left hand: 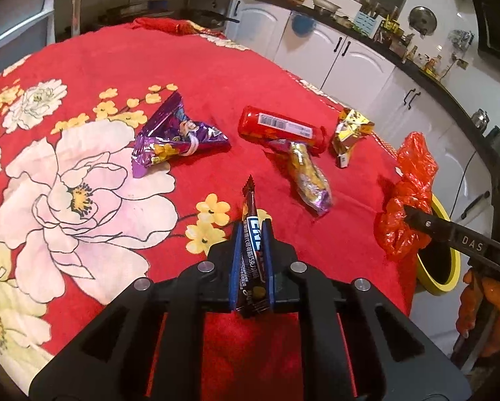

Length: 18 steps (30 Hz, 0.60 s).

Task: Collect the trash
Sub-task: 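Lift the chocolate bar and red bag and carry both over the yellow bin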

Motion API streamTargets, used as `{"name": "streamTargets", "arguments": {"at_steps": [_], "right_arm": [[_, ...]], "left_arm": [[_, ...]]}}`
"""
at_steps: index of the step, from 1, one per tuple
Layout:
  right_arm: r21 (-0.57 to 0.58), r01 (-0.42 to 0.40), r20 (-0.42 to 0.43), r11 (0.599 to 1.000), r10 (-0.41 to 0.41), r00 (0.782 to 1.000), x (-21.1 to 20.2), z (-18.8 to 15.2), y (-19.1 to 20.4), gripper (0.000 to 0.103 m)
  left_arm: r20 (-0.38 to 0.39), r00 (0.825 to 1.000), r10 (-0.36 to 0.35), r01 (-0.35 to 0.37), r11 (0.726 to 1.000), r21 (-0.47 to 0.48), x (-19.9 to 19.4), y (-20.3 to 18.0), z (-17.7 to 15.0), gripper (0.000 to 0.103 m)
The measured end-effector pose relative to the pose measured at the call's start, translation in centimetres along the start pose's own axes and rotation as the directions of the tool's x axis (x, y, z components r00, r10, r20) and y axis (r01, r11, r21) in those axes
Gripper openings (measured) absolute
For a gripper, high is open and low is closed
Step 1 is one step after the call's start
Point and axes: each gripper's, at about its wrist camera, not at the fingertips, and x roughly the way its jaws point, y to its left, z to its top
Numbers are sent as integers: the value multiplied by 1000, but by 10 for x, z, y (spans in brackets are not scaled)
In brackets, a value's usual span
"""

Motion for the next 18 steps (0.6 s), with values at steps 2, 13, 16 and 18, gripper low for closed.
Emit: {"name": "streamTargets", "arguments": {"at_steps": [2,13,16,18], "right_arm": [[-7,-11,3,1000,11,1000,-3,-1,3,31],[-36,-15,67,999,17,998,-40,7,-4,31],[-35,-3,86,999,6,996,-54,8,-13,31],[-33,4,98,999,-1,995,-63,8,-19,31]], "left_arm": [[10,1000,-3,3,1000,10,-4,-5,1,7],[52,998,-40,35,996,85,-15,-42,16,7],[59,997,-54,47,993,108,-15,-53,20,7],[60,996,-65,57,991,124,-14,-61,23,7]]}}
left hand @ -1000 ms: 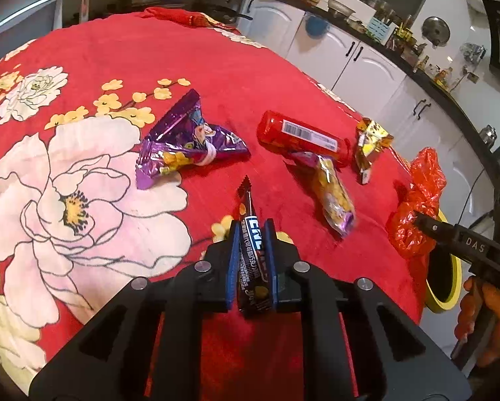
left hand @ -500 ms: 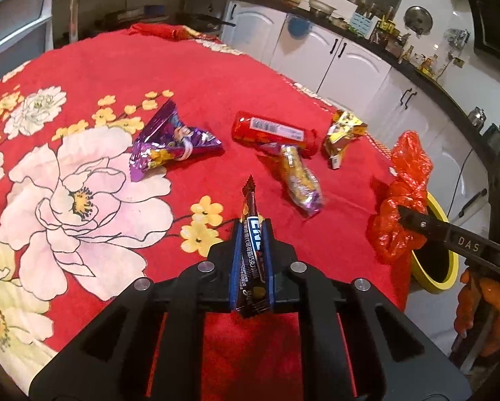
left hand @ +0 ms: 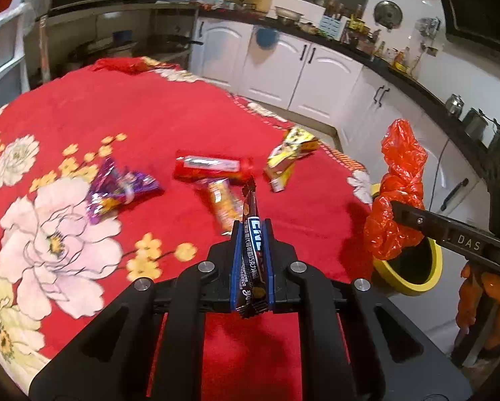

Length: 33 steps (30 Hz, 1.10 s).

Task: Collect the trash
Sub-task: 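Lift the chocolate bar and red bag and carry both over the yellow bin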

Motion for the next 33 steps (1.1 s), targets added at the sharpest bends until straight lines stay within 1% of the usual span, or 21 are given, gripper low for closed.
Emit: {"name": "streamTargets", "arguments": {"at_steps": [7,19,33], "right_arm": [[20,27,38,999,-28,999,-26,1,-23,31],[74,85,88,994,-92,992,-57,-3,-63,31],[169,151,123,974,-173,977,-85,-15,-115,31]], "left_arm": [[5,999,-38,37,998,51,8,-33,7,7],[-1,995,-95,94,987,134,26,-90,19,7],[-20,987,-161,161,963,216,48,-149,29,7]]}}
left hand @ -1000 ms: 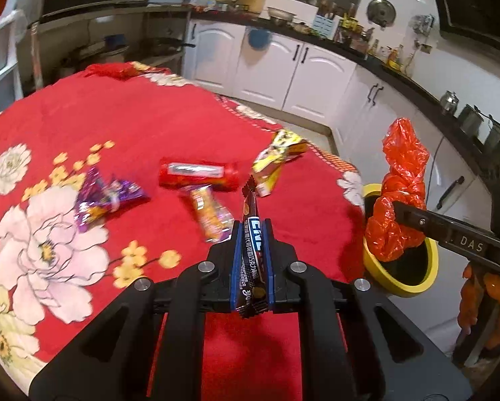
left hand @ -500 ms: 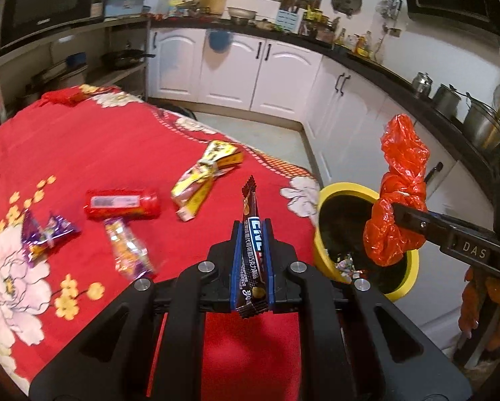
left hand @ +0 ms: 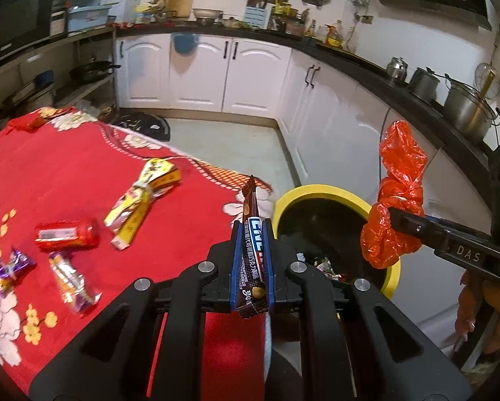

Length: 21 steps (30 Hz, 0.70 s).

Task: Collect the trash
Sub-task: 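Lift the chocolate bar and red bag and carry both over the yellow bin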

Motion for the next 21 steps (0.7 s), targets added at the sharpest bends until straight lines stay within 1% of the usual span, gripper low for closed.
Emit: {"name": "streamTargets", "arguments": {"at_steps": [11,21], "right_arm": [[50,59,10,997,-59,998,-5,-3,-32,32],[59,108,-8,992,-108,994,1,-6,-44,32]], "left_arm": [[-22,999,-46,47,997,56,25,-31,10,7],[-53,995,-89,94,992,88,49,-57,14,7]]}}
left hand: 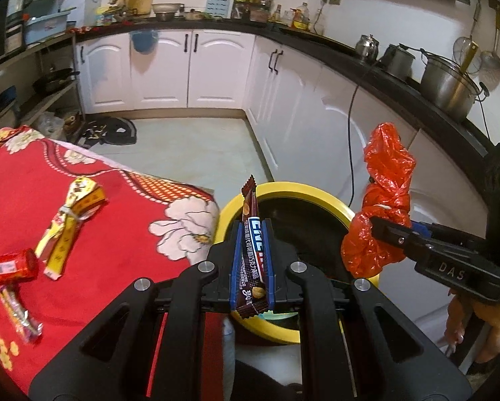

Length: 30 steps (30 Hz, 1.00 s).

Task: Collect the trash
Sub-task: 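Lift the chocolate bar and red bag and carry both over the yellow bin, then open both tools to drop the chocolate bar and red bag into the bin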

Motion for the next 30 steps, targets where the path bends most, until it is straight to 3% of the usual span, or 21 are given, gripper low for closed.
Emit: {"name": "streamTargets", "arguments": {"at_steps": [30], "right_arm": [[75,53,-95,996,-46,994,38,-15,-30,39]], "left_arm": [[-106,993,-61,61,998,-5,59,-18,0,9]]}}
